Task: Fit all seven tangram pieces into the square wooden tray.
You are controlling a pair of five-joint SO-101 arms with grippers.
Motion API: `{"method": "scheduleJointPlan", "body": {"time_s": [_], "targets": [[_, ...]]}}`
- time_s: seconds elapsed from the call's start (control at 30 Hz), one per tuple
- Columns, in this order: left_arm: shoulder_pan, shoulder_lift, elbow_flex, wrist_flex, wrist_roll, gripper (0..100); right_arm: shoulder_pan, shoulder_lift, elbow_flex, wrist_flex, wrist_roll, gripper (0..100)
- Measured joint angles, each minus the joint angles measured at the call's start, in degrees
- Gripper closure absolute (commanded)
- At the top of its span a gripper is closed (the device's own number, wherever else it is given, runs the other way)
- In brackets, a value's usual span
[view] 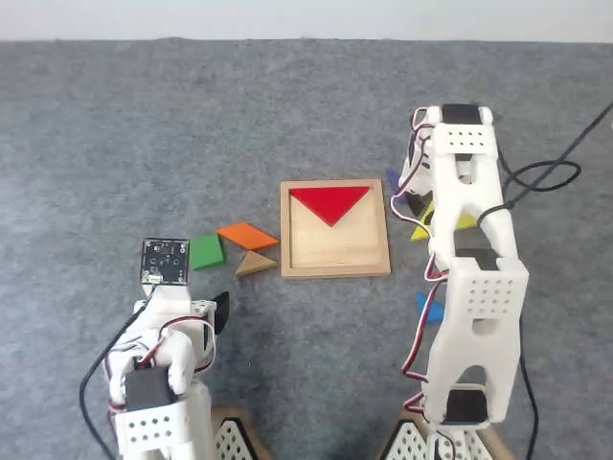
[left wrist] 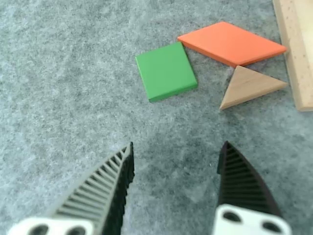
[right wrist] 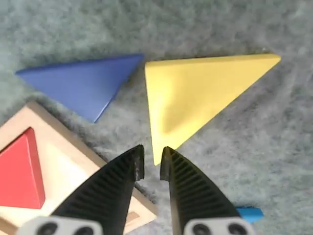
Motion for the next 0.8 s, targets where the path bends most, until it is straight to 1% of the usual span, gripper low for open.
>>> {"method": "scheduleJointPlan", "body": {"time_s": [0.07,0.13,0.23,0.3,0.33,0.37,0.43,0.53,0.6,0.67,0.8], "targets": [[0.0,0.0,0.0,0.0,0.0,73,0.44,0.0,0.0,0.0,0.18,93.5],[0.0,0.0,0.0,0.0,0.0,73,1.23,0.0,0.0,-0.62,0.26,87.9],[0.0,0.0,0.0,0.0,0.0,73,2.55,0.0,0.0,-3.78,-0.62,69.6],[0.0,0.0,0.0,0.0,0.0,73,3.25,0.0,0.0,-5.27,-4.75,58.2],[0.0,0.0,0.0,0.0,0.0,73,3.43,0.09,0.0,-5.89,-7.38,55.5],[0.0,0.0,0.0,0.0,0.0,73,3.43,0.09,0.0,-6.42,-9.76,55.6],[0.0,0.0,0.0,0.0,0.0,73,3.34,0.62,0.0,-7.56,-12.92,59.7],[0.0,0.0,0.0,0.0,0.0,73,2.9,2.46,0.0,-9.49,-14.07,68.9],[0.0,0.0,0.0,0.0,0.0,73,2.9,3.25,0.0,-10.73,-14.33,73.0],[0.0,0.0,0.0,0.0,0.0,73,3.08,3.96,0.0,-11.96,-14.51,73.4],[0.0,0.0,0.0,0.0,0.0,73,3.6,4.75,0.0,-14.24,-14.77,71.3]]}}
